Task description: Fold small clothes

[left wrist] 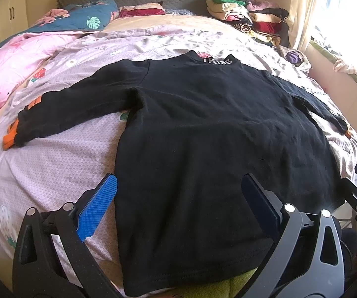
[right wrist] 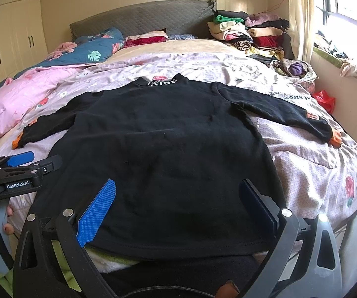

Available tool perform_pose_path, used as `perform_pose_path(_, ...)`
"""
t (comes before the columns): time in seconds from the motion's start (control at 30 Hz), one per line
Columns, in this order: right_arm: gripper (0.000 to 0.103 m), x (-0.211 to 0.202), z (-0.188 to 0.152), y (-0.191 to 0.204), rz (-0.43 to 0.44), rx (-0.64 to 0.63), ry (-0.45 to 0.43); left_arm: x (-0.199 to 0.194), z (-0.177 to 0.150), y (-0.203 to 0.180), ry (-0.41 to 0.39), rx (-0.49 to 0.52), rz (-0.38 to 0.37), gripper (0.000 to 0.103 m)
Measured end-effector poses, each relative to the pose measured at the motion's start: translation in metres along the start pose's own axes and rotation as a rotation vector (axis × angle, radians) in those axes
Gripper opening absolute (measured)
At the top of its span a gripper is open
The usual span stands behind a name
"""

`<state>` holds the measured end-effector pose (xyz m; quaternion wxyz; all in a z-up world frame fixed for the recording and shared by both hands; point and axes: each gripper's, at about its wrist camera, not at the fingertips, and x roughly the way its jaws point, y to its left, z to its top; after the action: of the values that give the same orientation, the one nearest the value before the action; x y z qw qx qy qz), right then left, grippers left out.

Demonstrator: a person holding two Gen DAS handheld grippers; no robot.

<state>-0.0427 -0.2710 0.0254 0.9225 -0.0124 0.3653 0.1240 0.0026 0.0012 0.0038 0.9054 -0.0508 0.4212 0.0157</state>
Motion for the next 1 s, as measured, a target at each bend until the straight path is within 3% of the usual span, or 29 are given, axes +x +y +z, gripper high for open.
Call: perform_pose_path(1.0, 0.099, 0.0035, 0.0054, 0.0014, -0.002, 0.003, 0.002, 0.0048, 0.0035, -0.0039, -0.004, 0.006, 0.002, 0.094)
